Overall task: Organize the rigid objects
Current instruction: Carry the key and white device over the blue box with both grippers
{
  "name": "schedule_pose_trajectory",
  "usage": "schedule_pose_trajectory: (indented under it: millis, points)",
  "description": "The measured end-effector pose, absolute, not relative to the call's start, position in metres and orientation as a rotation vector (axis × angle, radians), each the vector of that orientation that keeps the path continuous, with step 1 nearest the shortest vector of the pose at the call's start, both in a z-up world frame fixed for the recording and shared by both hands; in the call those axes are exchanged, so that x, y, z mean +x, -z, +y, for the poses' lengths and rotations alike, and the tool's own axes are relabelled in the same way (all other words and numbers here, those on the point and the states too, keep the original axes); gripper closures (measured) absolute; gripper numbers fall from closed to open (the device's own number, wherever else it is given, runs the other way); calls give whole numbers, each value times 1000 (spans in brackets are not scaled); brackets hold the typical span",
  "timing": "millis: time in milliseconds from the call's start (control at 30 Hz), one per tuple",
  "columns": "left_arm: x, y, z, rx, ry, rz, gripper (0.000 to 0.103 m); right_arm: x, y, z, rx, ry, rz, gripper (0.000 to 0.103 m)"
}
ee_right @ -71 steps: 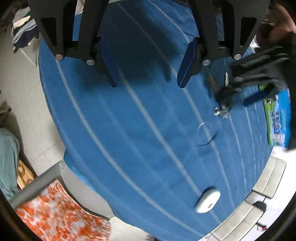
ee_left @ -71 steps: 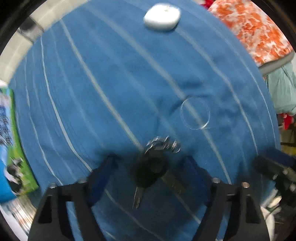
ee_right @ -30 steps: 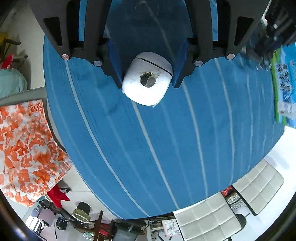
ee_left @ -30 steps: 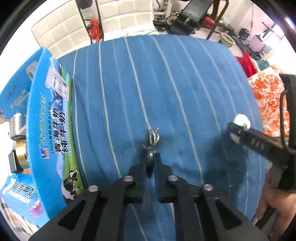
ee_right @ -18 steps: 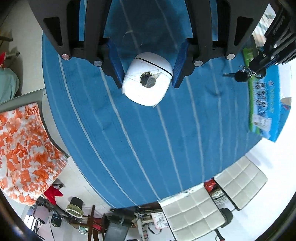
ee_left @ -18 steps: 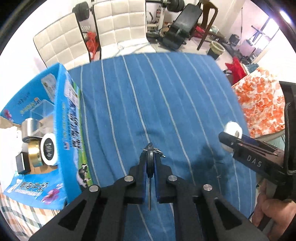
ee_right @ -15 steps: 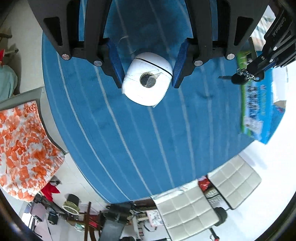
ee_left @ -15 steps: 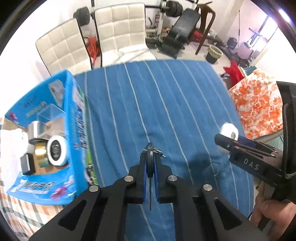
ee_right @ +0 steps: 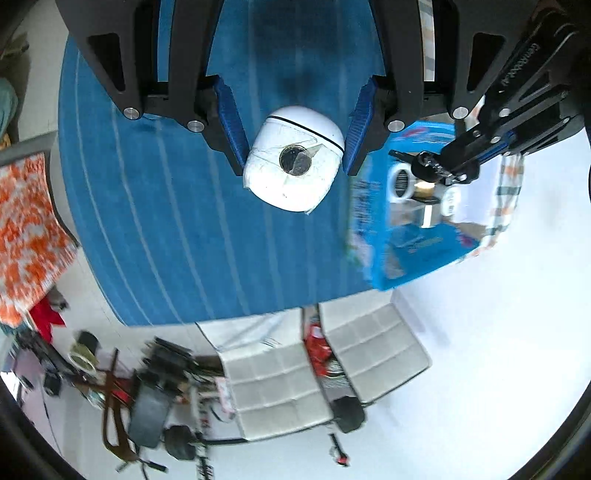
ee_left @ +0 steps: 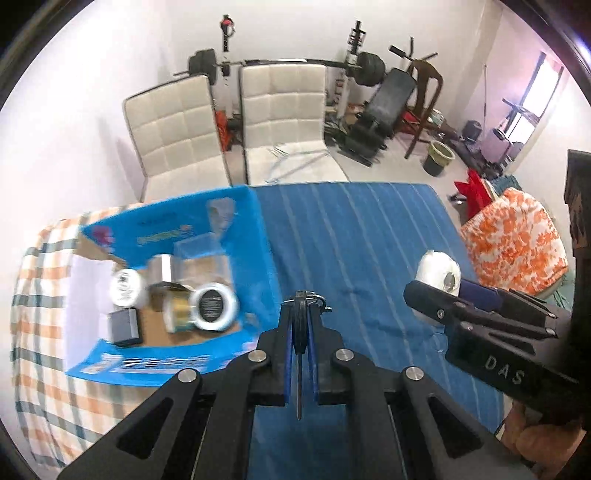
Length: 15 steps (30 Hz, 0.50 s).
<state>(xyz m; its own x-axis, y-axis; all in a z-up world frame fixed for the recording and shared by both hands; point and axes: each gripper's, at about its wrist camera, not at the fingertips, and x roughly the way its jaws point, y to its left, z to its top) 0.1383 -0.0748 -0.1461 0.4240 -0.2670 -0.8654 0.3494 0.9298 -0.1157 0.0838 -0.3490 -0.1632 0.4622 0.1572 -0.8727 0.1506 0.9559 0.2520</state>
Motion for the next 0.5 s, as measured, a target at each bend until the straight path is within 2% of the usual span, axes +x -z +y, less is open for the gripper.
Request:
schedule_pose_trajectory:
  millis: [300, 500]
  points:
    - [155, 133, 8, 71, 299, 1019, 98, 109, 140, -246, 271, -46, 1081, 49]
    - [176, 148, 50, 25, 279, 1057, 98, 123, 140, -196, 248, -62, 1095, 49]
